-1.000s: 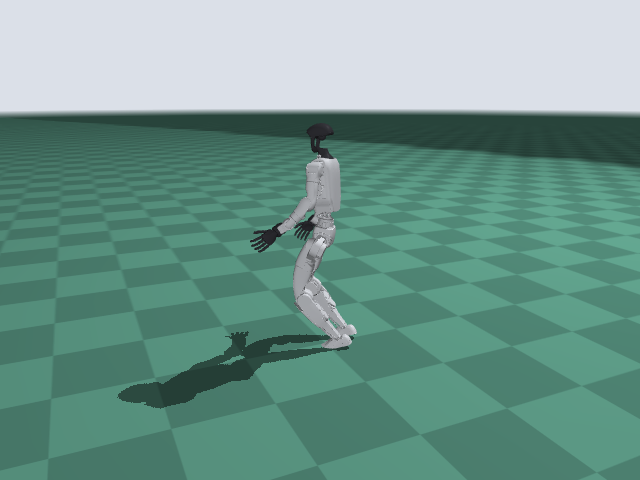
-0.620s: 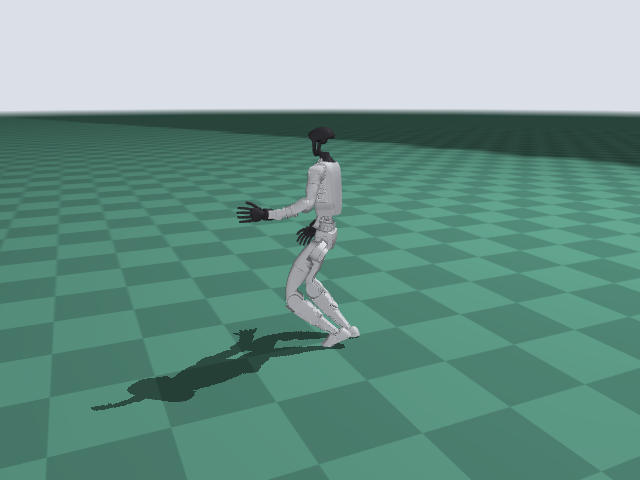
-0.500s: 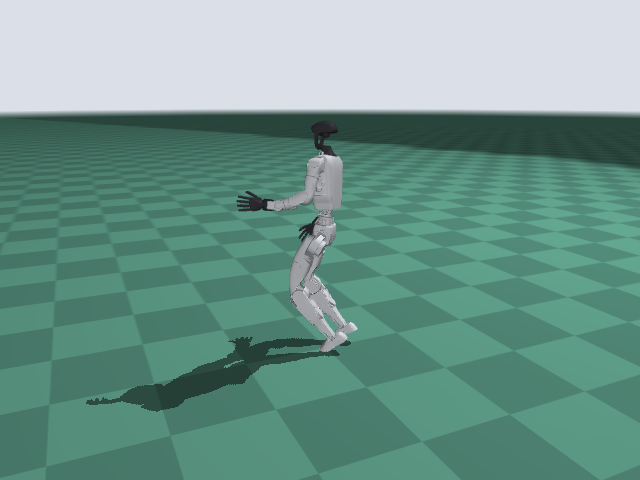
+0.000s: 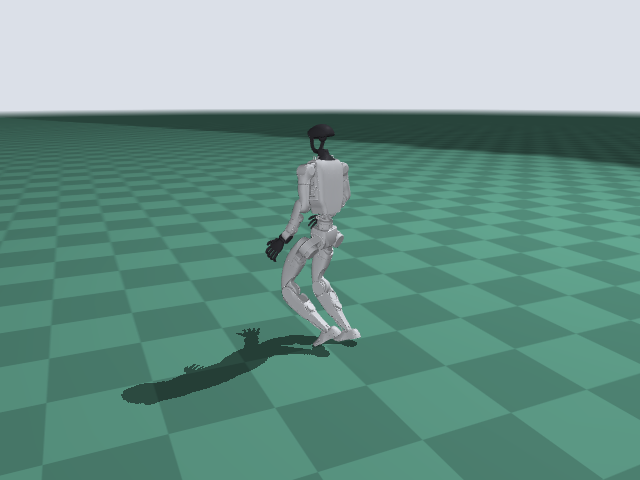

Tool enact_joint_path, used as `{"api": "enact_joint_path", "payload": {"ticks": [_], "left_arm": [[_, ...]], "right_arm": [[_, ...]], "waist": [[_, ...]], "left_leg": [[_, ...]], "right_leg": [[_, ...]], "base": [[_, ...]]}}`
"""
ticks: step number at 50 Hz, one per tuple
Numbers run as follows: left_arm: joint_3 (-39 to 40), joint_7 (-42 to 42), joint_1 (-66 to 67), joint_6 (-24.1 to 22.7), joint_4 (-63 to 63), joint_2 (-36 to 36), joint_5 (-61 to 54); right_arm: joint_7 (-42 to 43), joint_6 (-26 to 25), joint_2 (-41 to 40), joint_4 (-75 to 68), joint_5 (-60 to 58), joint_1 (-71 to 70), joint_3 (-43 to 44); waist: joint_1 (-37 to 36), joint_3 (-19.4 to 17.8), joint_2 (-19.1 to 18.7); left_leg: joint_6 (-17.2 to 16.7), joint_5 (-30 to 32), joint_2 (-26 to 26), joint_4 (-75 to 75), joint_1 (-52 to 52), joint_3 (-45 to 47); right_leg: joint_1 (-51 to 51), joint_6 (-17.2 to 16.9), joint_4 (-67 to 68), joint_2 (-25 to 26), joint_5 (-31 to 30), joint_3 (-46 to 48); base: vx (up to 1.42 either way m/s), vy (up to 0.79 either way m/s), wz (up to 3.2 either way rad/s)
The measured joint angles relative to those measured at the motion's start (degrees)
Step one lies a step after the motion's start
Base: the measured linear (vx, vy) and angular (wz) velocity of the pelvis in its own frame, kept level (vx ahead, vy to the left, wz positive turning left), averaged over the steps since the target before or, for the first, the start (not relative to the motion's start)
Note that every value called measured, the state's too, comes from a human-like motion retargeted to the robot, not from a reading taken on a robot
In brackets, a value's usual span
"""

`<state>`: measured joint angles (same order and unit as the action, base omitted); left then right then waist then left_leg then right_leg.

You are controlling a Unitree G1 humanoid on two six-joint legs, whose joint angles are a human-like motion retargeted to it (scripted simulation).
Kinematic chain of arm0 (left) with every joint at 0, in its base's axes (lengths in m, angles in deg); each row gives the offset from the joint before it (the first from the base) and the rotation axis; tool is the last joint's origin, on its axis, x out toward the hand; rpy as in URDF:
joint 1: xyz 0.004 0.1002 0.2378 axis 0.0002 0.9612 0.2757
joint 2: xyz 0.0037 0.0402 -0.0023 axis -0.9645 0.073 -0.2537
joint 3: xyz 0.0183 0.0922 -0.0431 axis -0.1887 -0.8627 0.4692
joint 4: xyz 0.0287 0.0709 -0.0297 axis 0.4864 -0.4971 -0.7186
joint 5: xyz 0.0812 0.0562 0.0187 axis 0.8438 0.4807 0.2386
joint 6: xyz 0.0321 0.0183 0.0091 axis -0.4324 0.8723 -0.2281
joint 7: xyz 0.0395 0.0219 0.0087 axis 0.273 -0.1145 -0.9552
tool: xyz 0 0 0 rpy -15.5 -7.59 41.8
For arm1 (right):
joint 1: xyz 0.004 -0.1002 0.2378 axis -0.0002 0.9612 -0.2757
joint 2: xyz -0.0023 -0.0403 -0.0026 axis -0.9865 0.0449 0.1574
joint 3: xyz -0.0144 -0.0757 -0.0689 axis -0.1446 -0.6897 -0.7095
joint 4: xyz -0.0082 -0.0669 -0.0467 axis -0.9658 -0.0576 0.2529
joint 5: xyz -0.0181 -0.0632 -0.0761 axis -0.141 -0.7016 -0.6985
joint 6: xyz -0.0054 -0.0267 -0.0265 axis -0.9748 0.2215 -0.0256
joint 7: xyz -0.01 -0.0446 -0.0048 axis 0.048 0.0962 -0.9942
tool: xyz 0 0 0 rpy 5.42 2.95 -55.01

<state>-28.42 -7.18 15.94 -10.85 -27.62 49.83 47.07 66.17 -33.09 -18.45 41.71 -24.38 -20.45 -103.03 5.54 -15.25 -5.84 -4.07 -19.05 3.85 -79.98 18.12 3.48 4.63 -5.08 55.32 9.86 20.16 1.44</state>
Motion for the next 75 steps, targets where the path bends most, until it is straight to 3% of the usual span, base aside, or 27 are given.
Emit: {"api": "enact_joint_path", "payload": {"ticks": [2, 5, 10, 13, 15, 18, 20, 22, 25, 27, 30, 35, 39, 42, 45, 48, 51, 55, 58, 60, 63, 67, 70, 72, 75], "left_arm": [[-0.7, -2.4, -0.5, -1.0, 5.8, -0.7, -1.1], [-1.0, -5.6, -2.0, -2.9, 15.4, -2.9, -2.1], [-0.8, -8.8, -6.4, -3.9, 22.4, -6.8, 0.1], [-1.5, -7.3, -4.3, -2.6, 17.4, -5.6, 0.9], [-2.6, -4.8, -1.1, -1.3, 11.9, -4.1, 2.0], [-3.6, 1.3, 3.8, 0.8, 3.6, -2.3, 4.0], [-3.7, 5.7, 6.3, 2.0, -0.3, -2.1, 4.8], [-3.8, 9.0, 8.3, 2.8, -2.5, -2.5, 5.8], [-4.1, 10.4, 10.1, 3.1, -4.5, -2.6, 7.8], [-4.3, 9.4, 8.4, 3.1, -4.9, -2.3, 9.9], [-5.8, 6.7, 5.6, 2.4, -1.4, -2.2, 11.5], [-10.5, 0.2, -0.5, -1.2, 14.7, -4.0, 9.1], [-9.9, -4.0, -9.9, -3.8, 29.0, -9.9, 8.7], [-7.6, -7.8, -17.3, -4.0, 35.3, -14.5, 11.2], [-6.2, -10.2, -17.9, -4.1, 35.6, -14.8, 12.0], [-7.6, -8.8, -12.0, -3.9, 29.3, -12.1, 11.2], [-9.6, -4.7, -3.9, -2.5, 18.1, -8.7, 11.4], [-9.7, 3.4, 5.5, 0.5, 3.5, -5.7, 13.6], [-9.3, 8.3, 11.3, 1.4, -0.7, -5.8, 15.6], [-8.2, 9.7, 13.4, 0.9, -0.5, -6.3, 16.6], [-6.4, 8.0, 13.1, -0.3, 5.5, -6.6, 15.2], [-8.3, 1.7, 7.7, -2.9, 18.8, -6.4, 12.8], [-11.1, -3.5, 0.5, -5.8, 30.2, -6.5, 10.2], [-11.1, -6.8, -5.8, -7.6, 37.6, -8.1, 9.4], [-9.4, -11.1, -15.1, -9.1, 45.5, -11.9, 9.8]], "right_arm": [[-0.5, -0.9, -2.1, -6.2, -0.5, 2.3, -0.9], [-2.2, -1.7, -4.4, -13.3, -0.5, 4.6, -1.6], [-4.9, -2.1, -6.6, -16.8, 1.4, 4.2, -1.0], [-5.6, -1.4, -6.8, -11.7, 3.8, 2.9, -1.3], [-5.5, -0.3, -6.0, -4.9, 5.3, 2.1, -1.5], [-5.1, 1.5, -2.7, 9.8, 7.1, -0.1, -1.7], [-4.4, 2.5, 0.9, 20.4, 7.8, -2.9, -0.7], [-2.6, 3.2, 4.5, 28.3, 7.8, -6.9, 0.9], [0.7, 3.8, 7.9, 33.3, 6.5, -12.1, 3.1], [2.1, 3.1, 7.7, 30.8, 5.6, -12.7, 3.8], [1.5, 1.3, 3.8, 18.7, 3.7, -6.9, 2.6], [-2.9, -2.2, -5.4, -12.0, 1.4, 2.8, -0.7], [-6.8, -3.1, -7.1, -23.0, 2.8, 7.0, 0.7], [-7.8, -2.7, -7.2, -24.2, 3.4, 9.0, 2.7], [-7.5, -1.9, -7.7, -21.8, 5.0, 9.1, 3.0], [-6.8, 0.1, -7.6, -14.0, 7.2, 7.6, 1.8], [-5.7, 2.8, -6.1, 0.3, 9.1, 4.6, 0.6], [-2.5, 6.3, 0.2, 28.0, 9.7, -4.2, 1.9], [2.3, 7.9, 6.2, 43.0, 6.8, -15.2, 5.5], [4.8, 7.5, 9.7, 48.5, 5.2, -21.2, 7.4], [5.3, 6.5, 9.7, 46.5, 5.0, -18.2, 7.2], [1.1, 4.8, 2.9, 25.7, 2.3, -3.6, 1.8], [-2.1, 2.6, -3.6, 4.7, -0.2, 4.0, -2.3], [-4.5, 1.5, -5.9, -4.9, 0.0, 7.3, -3.0], [-6.0, 0.8, -6.8, -10.0, 1.1, 11.6, -1.6]], "waist": [[0.2, 0.9, 1.5], [1.2, 2.1, 5.1], [3.0, 1.5, 9.9], [2.5, 1.6, 9.8], [1.5, 1.9, 8.9], [-1.2, 1.6, 5.4], [-3.1, 1.4, 3.5], [-4.4, 0.8, 2.8], [-4.6, -1.1, 2.9], [-4.1, -1.6, 3.1], [-3.6, -0.1, 3.0], [-1.9, 1.5, 5.0], [2.2, 0.5, 8.8], [3.9, -1.2, 9.9], [3.7, -1.1, 10.0], [2.5, 0.7, 9.9], [0.5, 2.0, 8.7], [-3.0, 1.8, 5.1], [-4.6, 0.2, 4.5], [-5.1, -1.0, 4.6], [-5.7, 0.0, 5.2], [-6.1, 2.7, 6.0], [-3.5, 2.9, 8.1], [-0.8, 2.2, 10.2], [2.7, 0.7, 11.3]], "left_leg": [[-0.6, 1.3, -4.2, 7.3, -1.8, -0.1], [0.0, 2.3, -10.7, 16.8, -4.6, -0.1], [4.7, -9.1, -17.1, 25.7, -9.1, -0.5], [4.0, -6.4, -16.1, 22.9, -7.6, -0.2], [1.8, 0.4, -12.9, 17.0, -4.4, 1.0], [-0.4, 5.8, -5.8, 1.8, 2.5, 0.8], [-0.2, 6.8, -1.3, -9.2, 7.1, -0.4], [0.4, 7.1, 0.9, -18.7, 11.7, -2.2], [2.3, 5.4, 2.4, -28.7, 17.1, -3.8], [3.1, 5.3, 1.7, -28.2, 18.3, -3.9], [3.9, 3.7, 0.0, -19.9, 14.9, -2.7], [3.2, 0.0, -9.4, 4.9, 2.5, -1.6], [6.7, -7.4, -17.4, 19.5, -5.4, -2.5], [9.7, -15.0, -19.7, 24.4, -8.9, -3.7], [9.8, -15.4, -20.7, 26.4, -9.5, -5.0], [6.2, -8.2, -20.2, 25.9, -8.1, -5.5], [2.7, -1.0, -15.8, 16.4, -3.0, -3.5], [2.3, 2.0, -6.0, -8.6, 8.1, -2.0], [4.9, 1.9, -1.5, -25.3, 17.7, -2.7], [6.4, 2.1, -0.5, -31.6, 23.9, -3.4], [7.0, 2.2, -1.3, -28.1, 25.9, -2.1], [5.9, 0.6, -5.4, -8.7, 16.3, 0.5], [4.5, -0.3, -12.1, 8.8, 6.6, 0.5], [5.6, -2.4, -16.8, 17.0, 1.0, -0.4], [9.4, -11.4, -20.4, 22.8, -4.5, -2.4]], "right_leg": [[4.0, -2.7, 4.9, -3.1, -4.3, 0.4], [10.4, -5.3, 14.7, -10.5, -5.5, 1.5], [18.4, -7.1, 28.8, -19.2, -3.4, 1.7], [17.9, -6.5, 28.0, -17.6, -4.7, 2.0], [15.8, -5.4, 24.2, -14.7, -5.6, 2.5], [11.0, -3.0, 15.1, -7.5, -4.6, 2.9], [7.4, -1.1, 8.8, -3.0, -2.1, 2.3], [4.4, 1.9, 4.6, -0.2, 4.2, 1.0], [2.6, 6.5, 4.2, 1.7, 15.0, -0.8], [2.5, 6.9, 4.0, 1.3, 15.8, -1.0], [3.5, 4.7, 4.1, -0.5, 10.3, -0.1], [11.5, -4.7, 15.9, -7.0, -8.8, 0.2], [23.0, -6.8, 34.1, -15.9, -12.8, -0.1], [29.6, -6.9, 42.5, -18.6, -11.3, -1.2], [30.5, -5.6, 41.9, -18.8, -9.0, -1.2], [25.6, -4.5, 33.0, -17.4, -7.9, -0.2], [18.7, -3.1, 22.6, -13.1, -5.0, 0.8], [11.2, 2.0, 12.3, -4.2, 5.8, 1.1], [9.0, 7.3, 10.0, -0.7, 17.5, -0.5], [8.8, 9.0, 9.5, 0.4, 21.3, -1.5], [9.1, 7.5, 7.5, -0.6, 18.4, -1.6], [10.2, -0.8, 8.4, -3.6, 1.1, -1.1], [14.3, -5.7, 17.1, -9.4, -8.6, -0.3], [18.9, -6.6, 26.6, -14.6, -10.8, -0.1], [27.3, -6.0, 40.3, -19.2, -11.2, -0.7]], "base": [[0.00, 0.00, 0.00], [0.00, 0.00, 0.00], [0.01, -0.01, -0.18], [0.00, -0.05, -0.69], [-0.02, -0.06, -1.01], [-0.01, -0.05, -1.39], [0.01, -0.06, -1.36], [0.02, -0.06, -1.07], [0.02, -0.05, -0.71], [0.04, -0.02, -0.39], [0.06, 0.05, -0.30], [0.03, 0.08, -0.04], [0.02, 0.07, 0.14], [0.03, 0.03, -0.11], [0.07, -0.01, -0.30], [0.08, -0.06, -0.30], [0.03, -0.07, -0.52], [0.02, -0.06, -0.93], [0.05, -0.08, -0.65], [0.08, -0.08, -0.36], [0.14, -0.02, -0.20], [0.17, 0.04, -0.03], [0.11, 0.04, 0.44], [0.10, 0.04, 0.46], [0.09, 0.04, 0.05]]}}
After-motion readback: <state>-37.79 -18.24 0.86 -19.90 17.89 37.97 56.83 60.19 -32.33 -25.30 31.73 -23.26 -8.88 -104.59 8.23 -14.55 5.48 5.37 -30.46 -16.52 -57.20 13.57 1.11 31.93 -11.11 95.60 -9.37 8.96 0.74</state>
